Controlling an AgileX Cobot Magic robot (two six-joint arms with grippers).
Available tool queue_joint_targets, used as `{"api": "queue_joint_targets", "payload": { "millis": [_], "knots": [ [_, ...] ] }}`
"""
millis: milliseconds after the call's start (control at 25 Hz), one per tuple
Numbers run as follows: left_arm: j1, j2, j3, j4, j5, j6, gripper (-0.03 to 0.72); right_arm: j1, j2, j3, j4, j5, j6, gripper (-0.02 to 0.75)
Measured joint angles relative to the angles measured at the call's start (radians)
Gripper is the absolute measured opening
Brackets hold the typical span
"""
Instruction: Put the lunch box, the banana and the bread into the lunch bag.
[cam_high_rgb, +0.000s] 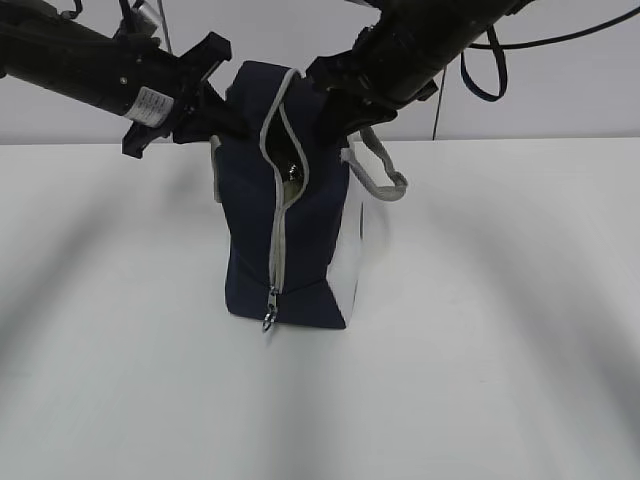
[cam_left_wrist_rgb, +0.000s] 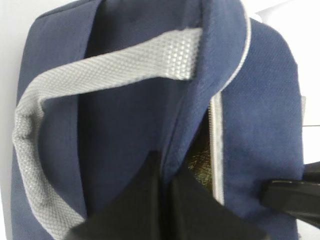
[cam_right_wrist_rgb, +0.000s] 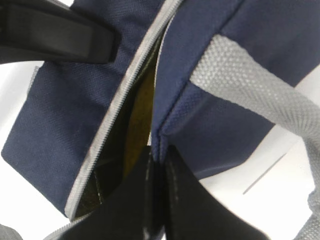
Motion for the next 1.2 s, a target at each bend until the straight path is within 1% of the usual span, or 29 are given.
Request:
{"api": "queue_joint_targets", "payload": {
  "millis": [160, 240, 320, 520, 600, 720, 840, 920, 1000, 1120, 1200],
  "knots": [
    [0.000, 0.000, 0.000, 0.000, 0.014, 0.000, 0.011, 0.000, 0.000, -0.025, -0.027, 0.037, 0.005, 0.008],
    [0.002, 0.000, 0.000, 0.000, 0.027, 0.000, 0.038, 0.000, 0.000, -0.035, -0.035, 0.063, 0.006, 0.043],
    [0.011, 0.000, 0.000, -0.014, 0.047, -0.001, 0.097, 0.000, 0.000, -0.049, -0.046, 0.092, 0.012, 0.101],
    [0.056, -0.003, 0.000, -0.072, 0.128, -0.002, 0.295, 0.000, 0.000, -0.110, -0.104, 0.192, 0.033, 0.326],
    [0.076, -0.012, 0.000, -0.073, 0.174, -0.003, 0.348, 0.000, -0.005, -0.126, -0.134, 0.207, 0.036, 0.372],
    [0.106, -0.044, 0.000, -0.068, 0.239, -0.003, 0.372, 0.000, -0.033, -0.130, -0.182, 0.215, 0.045, 0.397],
    [0.136, -0.087, 0.000, -0.055, 0.297, -0.004, 0.375, 0.000, -0.089, -0.130, -0.230, 0.217, 0.078, 0.399],
    [0.152, -0.115, 0.000, -0.033, 0.324, -0.021, 0.376, 0.015, -0.135, -0.130, -0.272, 0.223, 0.103, 0.401],
    [0.157, -0.146, 0.000, 0.024, 0.339, -0.047, 0.376, 0.045, -0.175, -0.130, -0.316, 0.225, 0.129, 0.403],
    [0.157, -0.202, 0.000, 0.163, 0.375, -0.098, 0.376, 0.122, -0.223, -0.130, -0.385, 0.231, 0.158, 0.405],
    [0.156, -0.237, 0.000, 0.233, 0.398, -0.122, 0.376, 0.175, -0.249, -0.130, -0.423, 0.234, 0.177, 0.405]
  ]
}}
